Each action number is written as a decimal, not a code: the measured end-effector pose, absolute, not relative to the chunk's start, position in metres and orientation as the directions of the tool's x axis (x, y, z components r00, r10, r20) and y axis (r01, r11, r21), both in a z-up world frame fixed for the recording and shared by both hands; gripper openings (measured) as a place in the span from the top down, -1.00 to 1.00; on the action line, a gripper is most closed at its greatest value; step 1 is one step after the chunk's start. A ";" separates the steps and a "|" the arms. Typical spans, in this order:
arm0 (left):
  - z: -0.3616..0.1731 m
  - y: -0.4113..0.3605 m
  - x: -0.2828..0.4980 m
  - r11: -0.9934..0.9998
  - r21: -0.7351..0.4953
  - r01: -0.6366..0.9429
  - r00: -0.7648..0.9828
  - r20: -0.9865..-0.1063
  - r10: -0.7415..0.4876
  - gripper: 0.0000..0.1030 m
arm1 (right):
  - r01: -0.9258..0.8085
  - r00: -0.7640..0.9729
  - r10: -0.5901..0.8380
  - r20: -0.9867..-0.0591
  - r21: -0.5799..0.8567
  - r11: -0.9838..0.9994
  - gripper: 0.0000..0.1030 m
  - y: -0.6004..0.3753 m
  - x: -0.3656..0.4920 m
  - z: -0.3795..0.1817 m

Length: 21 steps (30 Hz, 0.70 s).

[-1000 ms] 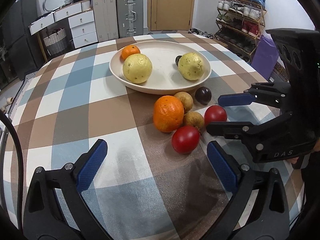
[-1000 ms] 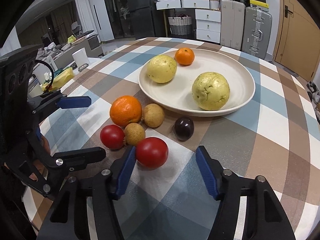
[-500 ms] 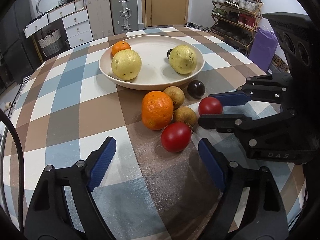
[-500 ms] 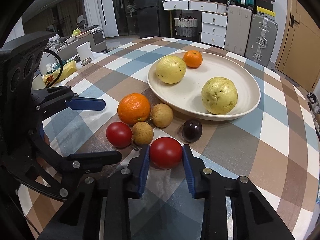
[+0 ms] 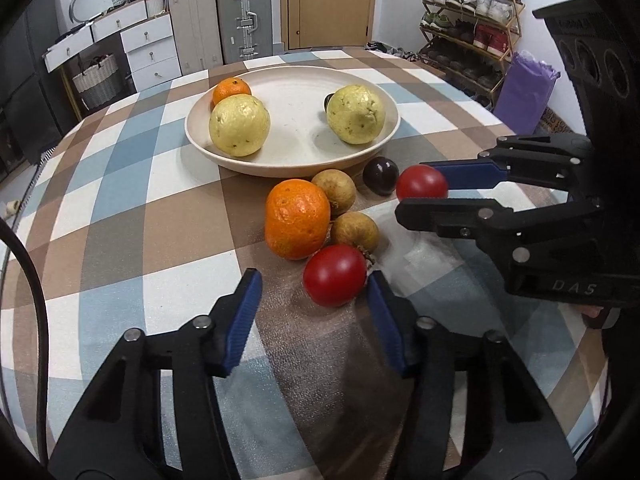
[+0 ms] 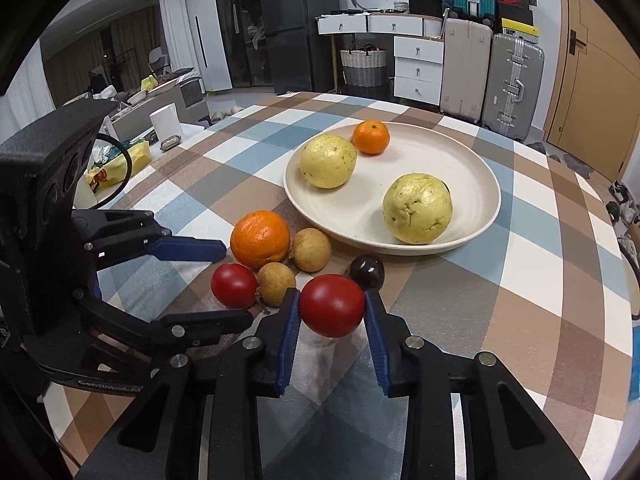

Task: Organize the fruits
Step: 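Grasp a red tomato with the right tool while the left tool grasps another red tomato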

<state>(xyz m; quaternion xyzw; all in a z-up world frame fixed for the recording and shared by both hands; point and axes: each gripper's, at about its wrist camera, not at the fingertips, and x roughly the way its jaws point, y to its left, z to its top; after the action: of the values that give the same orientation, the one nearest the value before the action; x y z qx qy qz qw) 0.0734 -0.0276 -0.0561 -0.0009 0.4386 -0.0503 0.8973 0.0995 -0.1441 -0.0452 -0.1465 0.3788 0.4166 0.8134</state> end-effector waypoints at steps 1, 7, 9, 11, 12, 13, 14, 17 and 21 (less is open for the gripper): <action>-0.056 -0.027 0.073 0.994 -0.054 0.091 0.611 -0.785 -0.099 0.11 | -0.788 0.366 0.568 -0.737 0.079 0.610 0.37 -0.144 0.100 -0.045; -0.054 -0.030 0.071 0.991 -0.075 0.115 0.615 -0.778 -0.130 0.47 | -0.785 0.372 0.567 -0.735 0.078 0.615 0.37 -0.146 0.100 -0.044; -0.054 -0.030 0.070 0.990 -0.081 0.115 0.616 -0.776 -0.135 0.47 | -0.784 0.371 0.569 -0.734 0.081 0.615 0.37 -0.147 0.101 -0.044; -0.053 -0.030 0.069 0.990 -0.077 0.115 0.619 -0.774 -0.132 0.47 | -0.783 0.372 0.568 -0.734 0.080 0.616 0.37 -0.147 0.101 -0.044; -0.052 -0.030 0.068 0.991 -0.075 0.114 0.622 -0.772 -0.131 0.47 | -0.784 0.372 0.569 -0.733 0.080 0.616 0.37 -0.147 0.101 -0.044; -0.051 -0.030 0.067 0.991 -0.076 0.114 0.625 -0.769 -0.131 0.47 | -0.784 0.373 0.571 -0.731 0.081 0.616 0.37 -0.147 0.101 -0.043; -0.050 -0.029 0.067 0.991 -0.076 0.112 0.631 -0.765 -0.130 0.47 | -0.784 0.375 0.573 -0.728 0.081 0.616 0.37 -0.148 0.101 -0.043; -0.044 -0.029 0.063 0.992 -0.069 0.106 0.646 -0.753 -0.122 0.47 | -0.783 0.379 0.581 -0.720 0.085 0.616 0.37 -0.149 0.101 -0.041; -0.034 -0.027 0.059 0.993 -0.059 0.099 0.674 -0.730 -0.111 0.47 | -0.782 0.387 0.593 -0.706 0.090 0.617 0.37 -0.150 0.101 -0.038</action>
<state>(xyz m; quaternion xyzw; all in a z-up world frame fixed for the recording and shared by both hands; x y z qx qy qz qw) 0.0595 -0.0270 -0.0344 -0.0074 0.3997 -0.0573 0.9148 0.1010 -0.1503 -0.0381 -0.1301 0.3634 0.4176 0.8226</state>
